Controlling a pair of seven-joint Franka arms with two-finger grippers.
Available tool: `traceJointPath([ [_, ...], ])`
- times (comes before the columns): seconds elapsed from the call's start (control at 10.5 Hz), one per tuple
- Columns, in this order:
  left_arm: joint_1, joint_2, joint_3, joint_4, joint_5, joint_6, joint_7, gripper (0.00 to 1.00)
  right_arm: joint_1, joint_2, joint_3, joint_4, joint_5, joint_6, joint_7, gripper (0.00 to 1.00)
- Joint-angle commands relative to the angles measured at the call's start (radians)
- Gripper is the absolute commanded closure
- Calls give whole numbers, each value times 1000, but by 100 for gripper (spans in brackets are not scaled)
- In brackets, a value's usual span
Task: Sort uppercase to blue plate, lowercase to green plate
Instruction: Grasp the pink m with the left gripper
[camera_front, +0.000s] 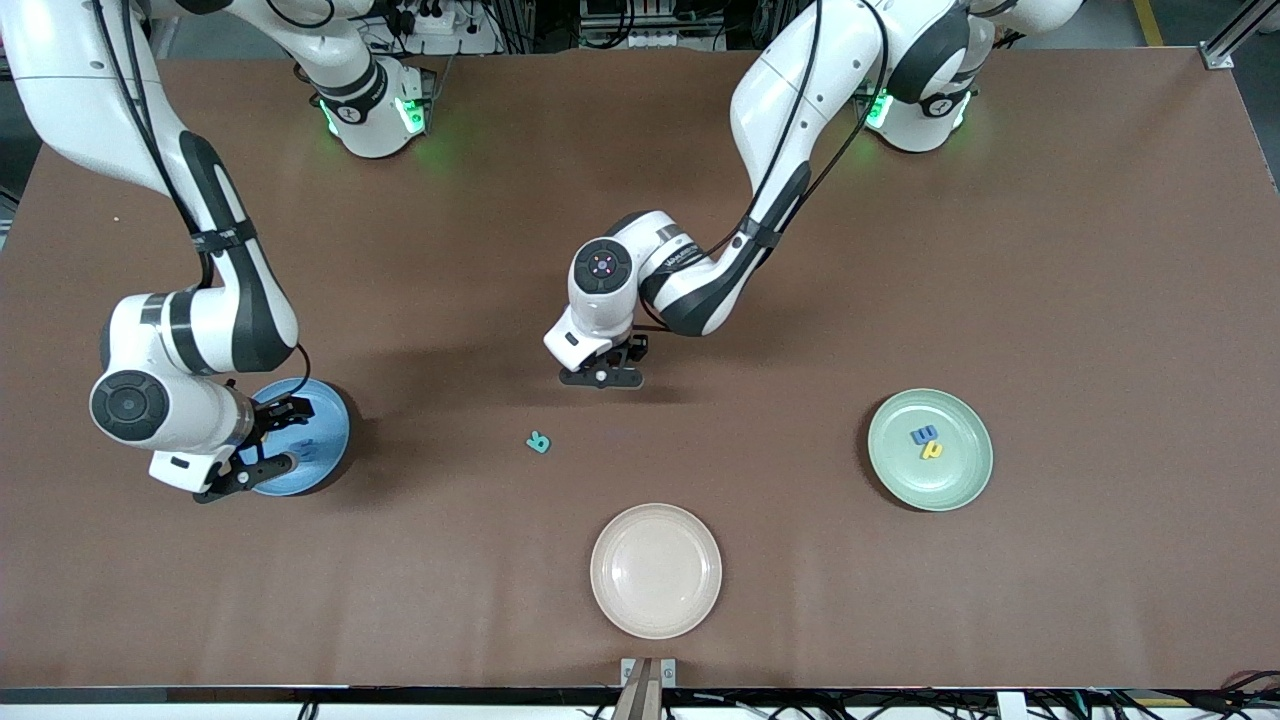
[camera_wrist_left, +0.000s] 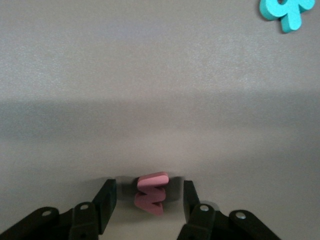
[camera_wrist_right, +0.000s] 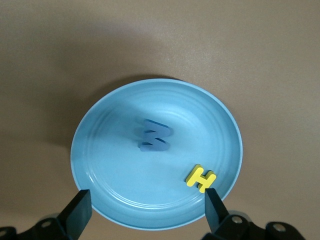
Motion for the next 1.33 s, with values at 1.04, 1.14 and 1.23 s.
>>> traceJointPath([
  [1.04, -29, 14, 31, 29, -13, -10, 5, 100, 50, 1, 5, -12, 34, -16, 126, 0],
  [1.14, -26, -8, 52, 29, -14, -41, 8, 100, 62, 1, 5, -15, 36, -21, 161, 0],
  [1.23, -12, -47, 55, 28, -13, -76, 12, 100, 73, -1, 5, -15, 42, -23, 172, 0],
])
